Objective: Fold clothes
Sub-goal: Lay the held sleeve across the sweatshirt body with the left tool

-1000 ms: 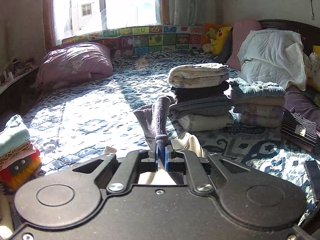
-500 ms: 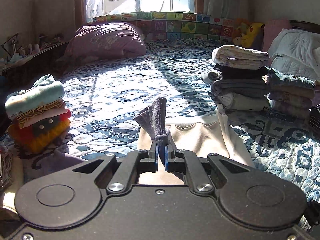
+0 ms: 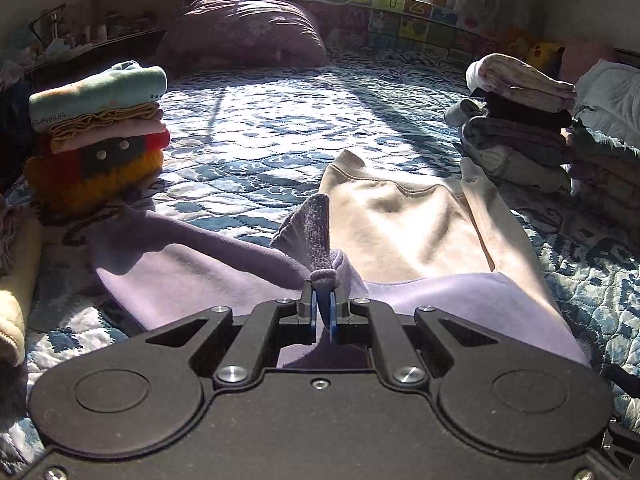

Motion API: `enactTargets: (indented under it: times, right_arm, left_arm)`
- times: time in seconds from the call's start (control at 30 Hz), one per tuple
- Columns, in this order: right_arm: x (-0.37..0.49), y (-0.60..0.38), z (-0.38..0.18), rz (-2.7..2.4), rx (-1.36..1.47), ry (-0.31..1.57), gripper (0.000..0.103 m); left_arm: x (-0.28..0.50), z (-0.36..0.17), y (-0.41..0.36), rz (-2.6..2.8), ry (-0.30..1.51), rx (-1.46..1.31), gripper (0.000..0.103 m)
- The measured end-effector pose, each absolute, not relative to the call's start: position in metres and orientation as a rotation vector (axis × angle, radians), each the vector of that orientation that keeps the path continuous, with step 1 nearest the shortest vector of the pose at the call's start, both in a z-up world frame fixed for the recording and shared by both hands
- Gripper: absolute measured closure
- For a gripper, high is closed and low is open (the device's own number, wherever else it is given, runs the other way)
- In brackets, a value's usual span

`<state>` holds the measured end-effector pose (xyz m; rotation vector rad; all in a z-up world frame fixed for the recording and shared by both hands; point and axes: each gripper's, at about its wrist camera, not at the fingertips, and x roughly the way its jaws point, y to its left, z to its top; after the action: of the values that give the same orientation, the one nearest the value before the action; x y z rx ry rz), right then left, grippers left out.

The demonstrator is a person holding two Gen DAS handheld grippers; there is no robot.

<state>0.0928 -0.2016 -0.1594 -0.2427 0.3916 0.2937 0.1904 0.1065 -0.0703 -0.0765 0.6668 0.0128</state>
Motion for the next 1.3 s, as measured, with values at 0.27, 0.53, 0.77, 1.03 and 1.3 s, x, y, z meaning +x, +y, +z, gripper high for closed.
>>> enactTargets:
  times: [0.27,0.53,0.77,1.03,1.3]
  right_arm:
    - [0.086,-0.206,-0.161,0.292,-0.253,0.400,0.063]
    - [0.067,-0.214,-0.147,0.332,-0.237,0.375,0.062]
    - [0.063,-0.217,-0.120,0.393,-0.154,0.284,0.063]
    - [0.109,-0.188,-0.141,0.470,-0.127,0.385,0.072]
    - [0.096,-0.166,-0.142,0.575,-0.258,0.507,0.071]
  left_arm:
    - [0.196,-0.113,0.111,0.004,0.735,-0.105,0.098]
    - [0.196,-0.118,0.121,-0.023,0.711,-0.150,0.098]
    - [0.200,-0.116,0.136,-0.041,0.662,-0.214,0.098]
    - [0.205,-0.124,0.142,-0.043,0.652,-0.231,0.098]
    - [0.213,-0.129,0.147,-0.064,0.633,-0.231,0.098]
